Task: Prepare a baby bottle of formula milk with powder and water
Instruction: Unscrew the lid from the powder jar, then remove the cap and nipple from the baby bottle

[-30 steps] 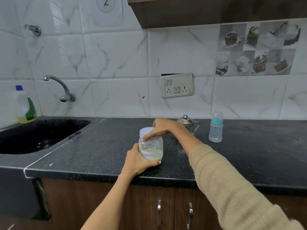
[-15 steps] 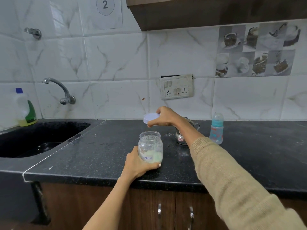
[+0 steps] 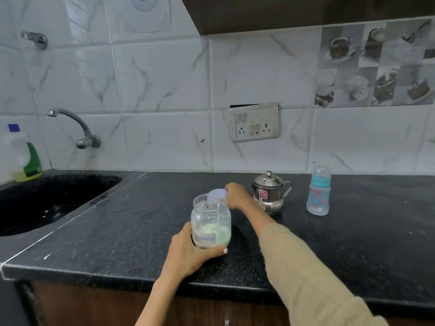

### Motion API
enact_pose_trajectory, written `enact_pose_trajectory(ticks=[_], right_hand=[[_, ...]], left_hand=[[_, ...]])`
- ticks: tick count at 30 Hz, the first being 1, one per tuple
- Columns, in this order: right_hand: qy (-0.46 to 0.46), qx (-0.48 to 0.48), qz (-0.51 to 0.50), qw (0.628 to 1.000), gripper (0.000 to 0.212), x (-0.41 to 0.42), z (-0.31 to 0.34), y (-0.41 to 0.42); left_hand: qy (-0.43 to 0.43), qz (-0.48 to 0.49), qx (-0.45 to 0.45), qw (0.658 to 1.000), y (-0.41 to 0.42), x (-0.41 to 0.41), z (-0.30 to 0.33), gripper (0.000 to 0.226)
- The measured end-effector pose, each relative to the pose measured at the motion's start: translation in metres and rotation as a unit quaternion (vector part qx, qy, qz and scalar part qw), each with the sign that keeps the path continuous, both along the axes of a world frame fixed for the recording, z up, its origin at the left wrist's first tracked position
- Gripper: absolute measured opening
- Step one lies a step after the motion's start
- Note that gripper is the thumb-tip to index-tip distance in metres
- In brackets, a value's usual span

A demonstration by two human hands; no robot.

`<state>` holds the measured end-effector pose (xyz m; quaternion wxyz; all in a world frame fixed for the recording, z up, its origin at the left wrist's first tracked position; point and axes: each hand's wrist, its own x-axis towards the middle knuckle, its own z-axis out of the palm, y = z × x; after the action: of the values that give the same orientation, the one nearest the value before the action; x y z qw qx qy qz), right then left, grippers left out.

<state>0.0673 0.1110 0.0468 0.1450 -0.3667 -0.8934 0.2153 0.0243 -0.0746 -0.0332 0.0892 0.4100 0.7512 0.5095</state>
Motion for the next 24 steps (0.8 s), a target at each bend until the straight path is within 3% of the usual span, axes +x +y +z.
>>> enact_pose_trajectory(ticks=[3, 7, 16, 22, 24], right_hand=[[0.001, -0.019, 0.013, 1.000, 0.013, -0.014, -0.023, 0.009], [-0.004, -0.011, 0.032, 0.999, 0.015, -0.025, -0.042, 0.023], [0.005, -0.042, 0.013, 0.999, 0.024, -0.026, -0.060, 0.026], [-0.010, -0.026, -0.003, 1.000, 0.049, 0.009, -0.035, -0.003], [-0.011, -0.031, -0.020, 0.999, 0.060, 0.026, -0.029, -0.008]], left_hand=[[-0.005, 0.002, 0.004, 1.000, 0.004, -0.003, -0.004, 0.086], [0.000, 0.004, 0.008, 1.000, 0.006, -0.003, -0.005, 0.089], [0.004, 0.008, 0.007, 1.000, 0.006, 0.001, -0.007, 0.073], [0.017, 0.019, -0.019, 0.999, 0.002, 0.003, -0.005, 0.092], [0.037, 0.031, -0.032, 0.998, -0.001, 0.005, 0.000, 0.121]])
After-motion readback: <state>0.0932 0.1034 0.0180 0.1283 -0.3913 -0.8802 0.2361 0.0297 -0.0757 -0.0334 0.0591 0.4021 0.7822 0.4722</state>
